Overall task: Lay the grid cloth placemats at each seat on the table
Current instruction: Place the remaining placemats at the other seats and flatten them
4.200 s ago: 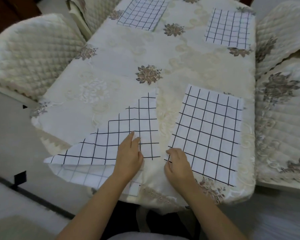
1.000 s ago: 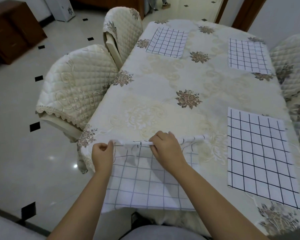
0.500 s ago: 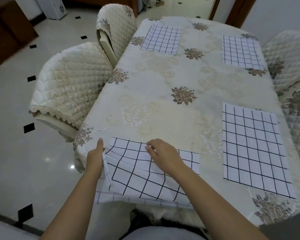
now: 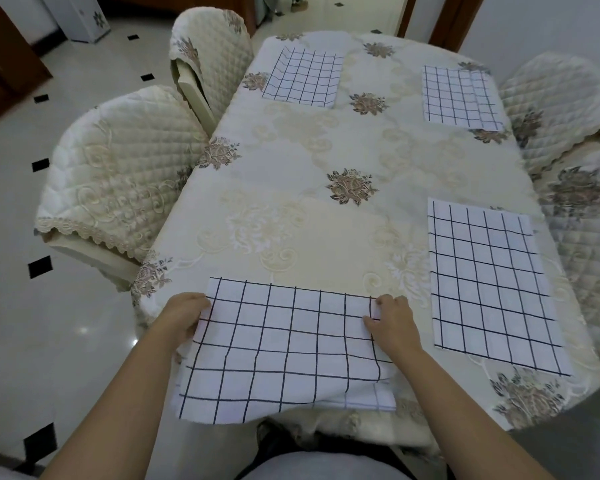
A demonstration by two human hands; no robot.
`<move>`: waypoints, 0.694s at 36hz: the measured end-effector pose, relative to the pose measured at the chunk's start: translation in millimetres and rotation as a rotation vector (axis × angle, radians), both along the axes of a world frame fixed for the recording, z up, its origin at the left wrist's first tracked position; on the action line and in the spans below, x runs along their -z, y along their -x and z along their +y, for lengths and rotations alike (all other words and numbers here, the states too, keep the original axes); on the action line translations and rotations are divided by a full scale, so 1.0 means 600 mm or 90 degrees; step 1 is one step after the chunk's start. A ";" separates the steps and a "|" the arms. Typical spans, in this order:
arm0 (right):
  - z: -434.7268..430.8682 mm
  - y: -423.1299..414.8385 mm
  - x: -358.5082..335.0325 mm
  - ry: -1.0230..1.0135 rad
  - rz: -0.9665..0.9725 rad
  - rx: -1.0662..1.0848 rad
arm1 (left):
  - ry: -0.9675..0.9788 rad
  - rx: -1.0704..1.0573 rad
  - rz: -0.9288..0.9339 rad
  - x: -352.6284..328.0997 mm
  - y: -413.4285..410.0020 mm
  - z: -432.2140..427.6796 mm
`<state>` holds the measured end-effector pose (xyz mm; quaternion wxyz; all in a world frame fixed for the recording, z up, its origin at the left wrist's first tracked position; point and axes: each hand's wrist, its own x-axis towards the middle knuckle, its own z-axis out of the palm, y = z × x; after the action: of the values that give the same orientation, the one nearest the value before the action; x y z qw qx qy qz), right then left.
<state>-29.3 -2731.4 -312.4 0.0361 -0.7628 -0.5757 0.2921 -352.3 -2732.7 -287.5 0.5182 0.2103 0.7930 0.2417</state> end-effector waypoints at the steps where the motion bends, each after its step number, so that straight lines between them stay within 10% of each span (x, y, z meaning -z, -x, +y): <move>1: 0.001 0.000 0.000 0.005 0.019 0.032 | -0.017 0.003 0.008 0.000 -0.006 0.002; 9: 0.028 -0.011 0.010 0.112 0.248 0.325 | -0.038 0.107 0.259 0.018 -0.032 0.018; 25: 0.083 -0.023 -0.027 0.081 0.396 0.200 | -0.172 -0.036 0.072 0.018 -0.021 0.049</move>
<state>-15.8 -2681.9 -296.4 0.2069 -0.7174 -0.3932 0.5366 -339.6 -2703.6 -298.3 0.4325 0.2689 0.7869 0.3486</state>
